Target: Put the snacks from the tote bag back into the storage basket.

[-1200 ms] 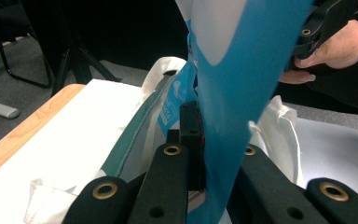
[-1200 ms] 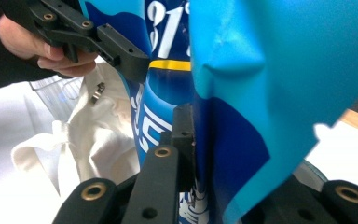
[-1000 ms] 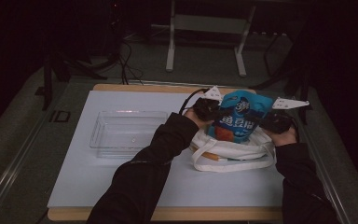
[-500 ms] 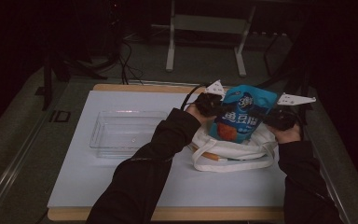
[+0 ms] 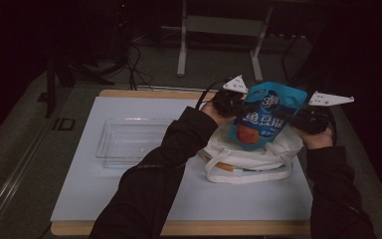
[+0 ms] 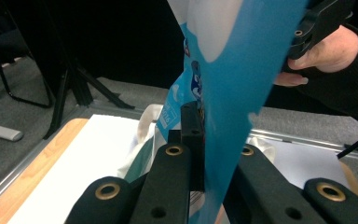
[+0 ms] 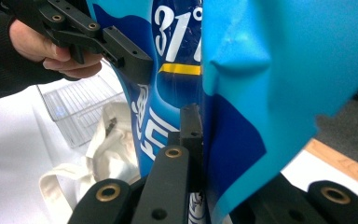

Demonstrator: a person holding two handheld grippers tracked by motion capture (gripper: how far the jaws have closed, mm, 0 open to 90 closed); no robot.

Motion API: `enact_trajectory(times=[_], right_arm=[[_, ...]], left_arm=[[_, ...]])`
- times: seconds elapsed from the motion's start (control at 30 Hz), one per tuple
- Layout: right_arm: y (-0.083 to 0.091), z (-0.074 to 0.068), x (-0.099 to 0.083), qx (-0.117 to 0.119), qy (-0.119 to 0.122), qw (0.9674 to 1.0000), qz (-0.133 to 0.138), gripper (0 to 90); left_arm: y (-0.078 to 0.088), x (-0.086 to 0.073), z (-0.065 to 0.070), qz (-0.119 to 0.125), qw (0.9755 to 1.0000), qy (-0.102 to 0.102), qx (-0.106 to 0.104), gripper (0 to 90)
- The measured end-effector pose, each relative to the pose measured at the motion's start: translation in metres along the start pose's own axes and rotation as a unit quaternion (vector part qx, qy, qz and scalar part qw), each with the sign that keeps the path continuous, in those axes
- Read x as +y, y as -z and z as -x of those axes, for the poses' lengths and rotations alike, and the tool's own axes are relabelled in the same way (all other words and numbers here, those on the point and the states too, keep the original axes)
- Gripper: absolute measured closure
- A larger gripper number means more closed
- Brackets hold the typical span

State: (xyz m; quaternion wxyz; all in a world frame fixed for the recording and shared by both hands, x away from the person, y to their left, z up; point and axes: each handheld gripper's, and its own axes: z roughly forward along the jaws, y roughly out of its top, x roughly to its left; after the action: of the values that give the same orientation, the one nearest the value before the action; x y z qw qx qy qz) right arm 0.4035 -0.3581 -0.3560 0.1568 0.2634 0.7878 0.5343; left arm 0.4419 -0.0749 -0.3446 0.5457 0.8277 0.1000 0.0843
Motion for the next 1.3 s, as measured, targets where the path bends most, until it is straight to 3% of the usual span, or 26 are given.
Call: enact_trajectory(times=[0.33,0.73,0.93,1.3], right_arm=[[0.014,-0.007,0.027,0.002,0.008,0.9999,0.014,89.0],[0.021,-0.019,0.058,0.01,0.027,0.9994,0.021,89.1],[0.016,-0.025,0.072,0.017,0.035,0.9989,0.026,89.1],[-0.004,-0.04,0.093,0.035,0.048,0.9979,0.026,89.1]], left_arm=[[0.018,0.028,0.004,0.005,0.9999,-0.015,-0.001,90.0],[0.042,0.048,0.007,0.014,0.9996,-0.024,-0.002,90.0],[0.063,0.056,0.006,0.014,0.9995,-0.026,0.004,90.0],[0.097,0.054,0.003,0.013,0.9995,-0.024,0.017,90.0]])
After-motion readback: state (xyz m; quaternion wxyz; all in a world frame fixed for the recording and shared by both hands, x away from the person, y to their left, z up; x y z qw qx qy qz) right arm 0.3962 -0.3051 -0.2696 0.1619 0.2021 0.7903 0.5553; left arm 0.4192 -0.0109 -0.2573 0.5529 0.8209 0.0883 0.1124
